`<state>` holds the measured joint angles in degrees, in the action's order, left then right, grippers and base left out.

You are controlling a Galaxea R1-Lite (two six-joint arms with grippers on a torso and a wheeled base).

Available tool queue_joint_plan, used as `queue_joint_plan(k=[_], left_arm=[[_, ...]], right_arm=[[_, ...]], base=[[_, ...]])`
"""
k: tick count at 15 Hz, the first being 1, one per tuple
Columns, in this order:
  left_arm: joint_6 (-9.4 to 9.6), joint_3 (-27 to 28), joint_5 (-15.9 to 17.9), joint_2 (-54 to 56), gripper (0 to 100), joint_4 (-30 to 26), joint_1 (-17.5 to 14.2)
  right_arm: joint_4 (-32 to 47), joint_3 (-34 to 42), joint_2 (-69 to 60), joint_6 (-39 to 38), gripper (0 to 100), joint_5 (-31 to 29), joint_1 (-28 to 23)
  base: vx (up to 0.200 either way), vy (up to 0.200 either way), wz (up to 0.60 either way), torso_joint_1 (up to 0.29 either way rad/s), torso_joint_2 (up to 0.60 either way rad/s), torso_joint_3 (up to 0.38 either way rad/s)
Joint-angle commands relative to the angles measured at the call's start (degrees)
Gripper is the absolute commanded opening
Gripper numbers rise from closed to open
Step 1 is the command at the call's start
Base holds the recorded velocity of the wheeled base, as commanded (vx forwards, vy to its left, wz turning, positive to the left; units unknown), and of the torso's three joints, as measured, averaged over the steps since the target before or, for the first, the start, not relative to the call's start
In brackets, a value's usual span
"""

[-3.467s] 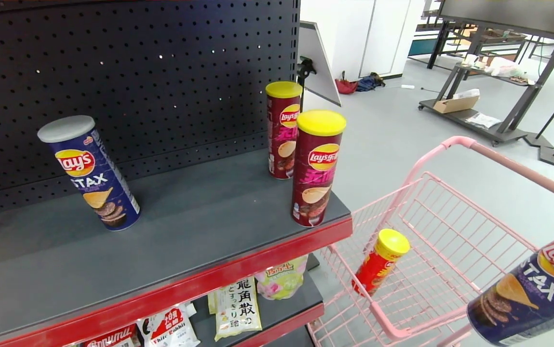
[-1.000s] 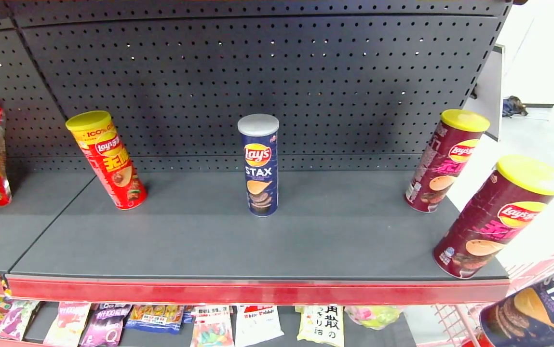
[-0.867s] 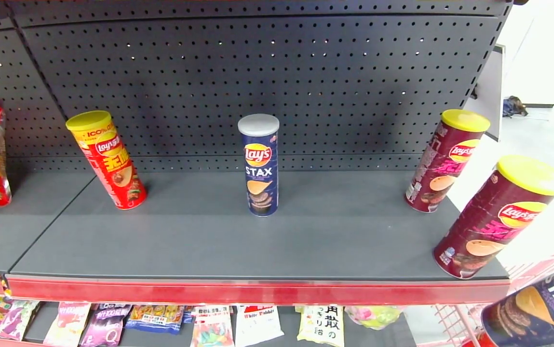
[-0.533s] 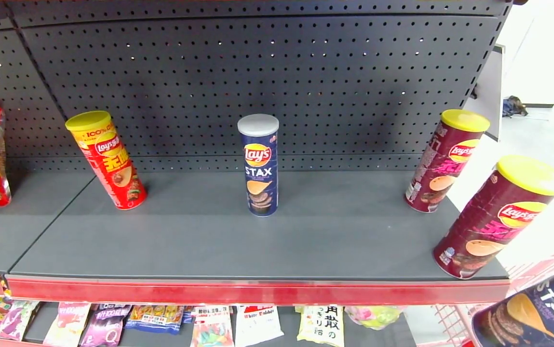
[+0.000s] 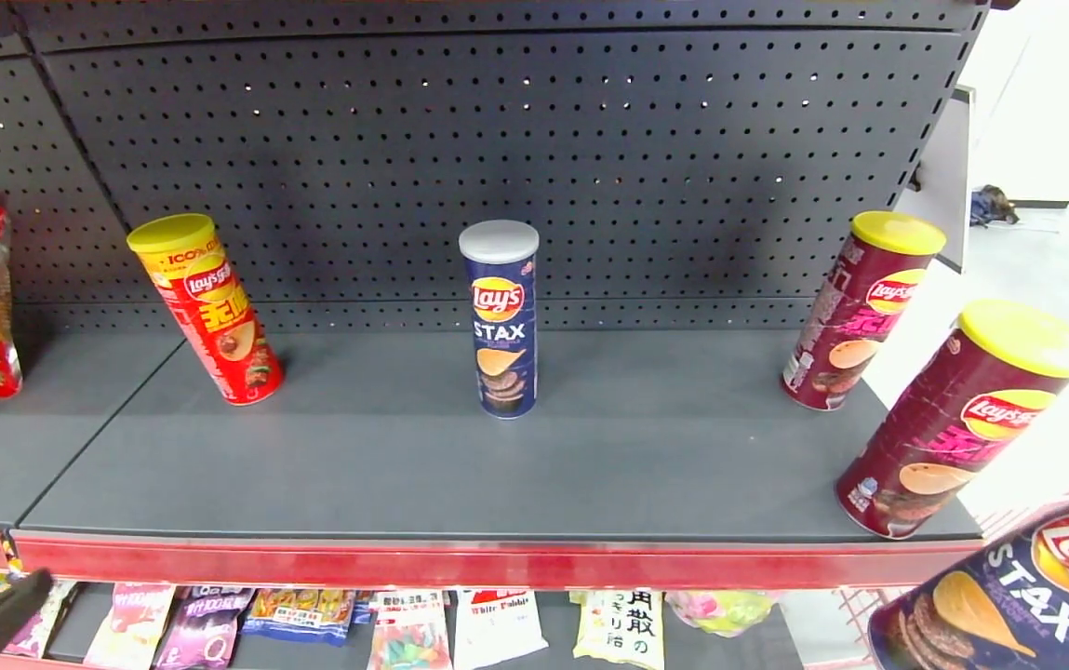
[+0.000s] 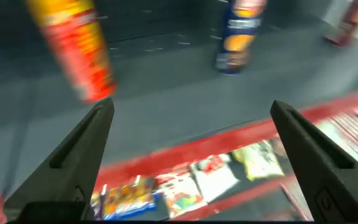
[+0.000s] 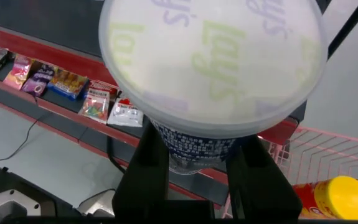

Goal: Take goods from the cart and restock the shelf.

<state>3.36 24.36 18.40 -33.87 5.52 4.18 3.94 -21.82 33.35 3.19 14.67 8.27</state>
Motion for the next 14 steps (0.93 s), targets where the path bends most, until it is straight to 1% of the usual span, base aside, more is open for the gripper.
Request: queue_joint_plan(k=[1,2,3,4,5,7,8,9,10,11,12,13,14], left_arm=[[3.14,5.2,12.5,-27.8,100,11.6,3.6],[3.14,5.3,13.2,-29.1,100,12.8,3.6],[4.46,5.6,15.6,-38.1,100,21.3,4.3],[6.48,6.6,16.1,-42.9,100,24.5,4.6],[8.24,8.7,17.7,-47.6,100,27.3,4.6],[9.91,14.0,19.7,-54.4,100,28.8,4.7],[10.17,16.7,21.0,-56.8,100,28.8,5.5],[10.17,17.7,21.7,-57.8,100,28.8,6.2],[10.17,20.0,22.9,-60.2,100,28.8,7.2],[10.26,22.5,24.0,-62.6,100,28.8,7.8],[10.26,23.4,24.4,-63.4,100,28.8,7.9],[10.43,26.9,25.3,-66.7,100,28.8,8.4],[11.31,29.3,25.4,-69.1,100,28.8,8.7]], right_arm=[[0.0,-1.5,3.1,0.0,0,0.4,0.3],[0.0,-1.6,3.2,0.1,0,0.4,0.3],[-0.1,-1.9,3.9,0.1,0,0.5,0.3],[-0.1,-2.1,4.4,0.1,0,0.8,0.4],[-0.1,-2.2,5.1,0.1,0,1.6,0.3],[0.0,-2.5,5.6,0.1,0,1.8,0.3],[-0.1,-2.6,5.6,0.1,0,1.8,0.3],[-0.1,-2.6,5.6,0.0,0,1.8,0.3],[-0.1,-2.6,5.3,0.0,0,1.8,0.3],[-0.1,-2.7,5.2,0.1,0,1.7,0.3],[-0.1,-2.7,5.2,0.0,0,1.7,0.3],[0.0,-2.8,5.1,0.0,0,1.7,0.3],[0.0,-3.0,5.1,0.0,0,1.6,0.2]], base=[[0.0,0.0,0.0,0.0,0.0,0.0],[0.0,0.0,0.0,0.0,0.0,0.0],[0.0,0.0,0.0,0.0,0.0,0.0],[0.0,0.0,0.0,0.0,0.0,0.0],[0.0,0.0,0.0,0.0,0.0,0.0],[0.0,0.0,0.0,0.0,0.0,0.0],[0.0,0.0,0.0,0.0,0.0,0.0],[0.0,0.0,0.0,0.0,0.0,0.0],[0.0,0.0,0.0,0.0,0.0,0.0],[0.0,0.0,0.0,0.0,0.0,0.0],[0.0,0.0,0.0,0.0,0.0,0.0],[0.0,0.0,0.0,0.0,0.0,0.0],[0.0,0.0,0.0,0.0,0.0,0.0]])
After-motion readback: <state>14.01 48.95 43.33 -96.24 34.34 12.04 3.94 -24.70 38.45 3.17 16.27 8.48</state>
